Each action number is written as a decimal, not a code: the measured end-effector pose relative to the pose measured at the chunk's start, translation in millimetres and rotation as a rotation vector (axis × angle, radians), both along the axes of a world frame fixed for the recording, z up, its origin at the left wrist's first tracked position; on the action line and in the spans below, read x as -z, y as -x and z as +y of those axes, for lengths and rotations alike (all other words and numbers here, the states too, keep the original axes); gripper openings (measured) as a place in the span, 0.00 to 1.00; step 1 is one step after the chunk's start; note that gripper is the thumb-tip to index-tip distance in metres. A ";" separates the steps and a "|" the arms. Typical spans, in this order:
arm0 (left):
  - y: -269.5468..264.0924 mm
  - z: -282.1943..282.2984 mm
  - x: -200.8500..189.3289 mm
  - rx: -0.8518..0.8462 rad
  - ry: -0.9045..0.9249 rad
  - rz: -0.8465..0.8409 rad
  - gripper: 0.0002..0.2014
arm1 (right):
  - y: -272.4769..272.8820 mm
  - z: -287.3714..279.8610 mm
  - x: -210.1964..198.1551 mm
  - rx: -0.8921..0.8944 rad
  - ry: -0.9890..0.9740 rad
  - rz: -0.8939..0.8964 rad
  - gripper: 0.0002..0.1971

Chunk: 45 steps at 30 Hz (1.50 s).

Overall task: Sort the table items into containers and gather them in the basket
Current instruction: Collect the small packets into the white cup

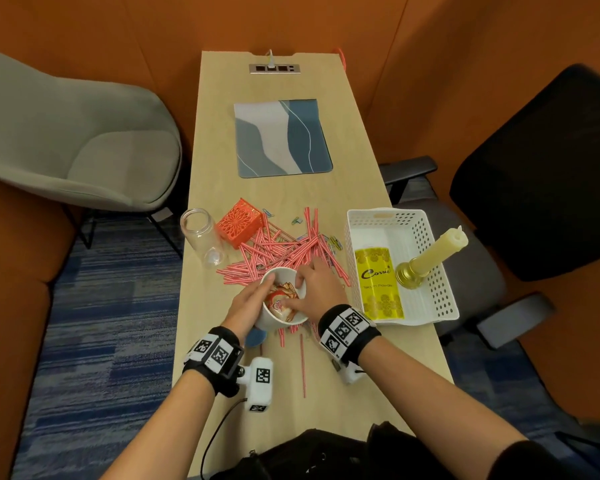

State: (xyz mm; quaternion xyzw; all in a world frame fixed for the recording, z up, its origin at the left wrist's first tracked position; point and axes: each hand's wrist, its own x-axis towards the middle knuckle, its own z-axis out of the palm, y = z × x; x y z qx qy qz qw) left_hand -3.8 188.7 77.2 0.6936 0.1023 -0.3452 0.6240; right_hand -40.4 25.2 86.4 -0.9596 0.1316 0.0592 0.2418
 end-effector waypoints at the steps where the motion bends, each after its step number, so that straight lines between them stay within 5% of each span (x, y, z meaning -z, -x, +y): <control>1: -0.6 -4.2 -1.1 0.015 0.001 0.003 0.13 | 0.8 -4.0 0.7 0.000 -0.040 0.012 0.22; 4: -4.1 -19.7 -7.8 0.054 -0.009 -0.006 0.15 | 4.1 -21.7 -4.2 -0.063 -0.237 0.031 0.27; 8: -8.3 -37.9 -16.0 0.086 -0.022 -0.048 0.19 | 14.7 -50.3 -21.6 -0.151 -0.518 0.105 0.51; 11: -5.2 -52.3 -22.5 0.177 -0.024 -0.099 0.20 | 22.0 -59.0 -28.7 -0.142 -0.512 0.132 0.62; 17: 3.2 -70.4 -31.2 0.248 0.042 -0.095 0.31 | 16.5 -81.1 -45.5 0.025 -0.377 0.005 0.54; 23: -36.0 -25.6 7.8 -0.021 -0.293 -0.136 0.18 | -18.5 -146.1 -63.4 0.429 -0.194 -0.122 0.53; 29: -49.8 29.1 50.6 -0.098 -0.742 0.061 0.47 | -55.6 -194.5 -41.1 0.582 0.125 0.003 0.54; 35: -53.1 26.7 47.0 0.067 -0.978 0.140 0.57 | -70.9 -207.4 0.7 0.591 0.347 0.165 0.57; 45: -60.7 15.1 60.2 0.093 -1.082 0.144 0.66 | -66.3 -222.6 30.7 0.701 0.194 0.226 0.55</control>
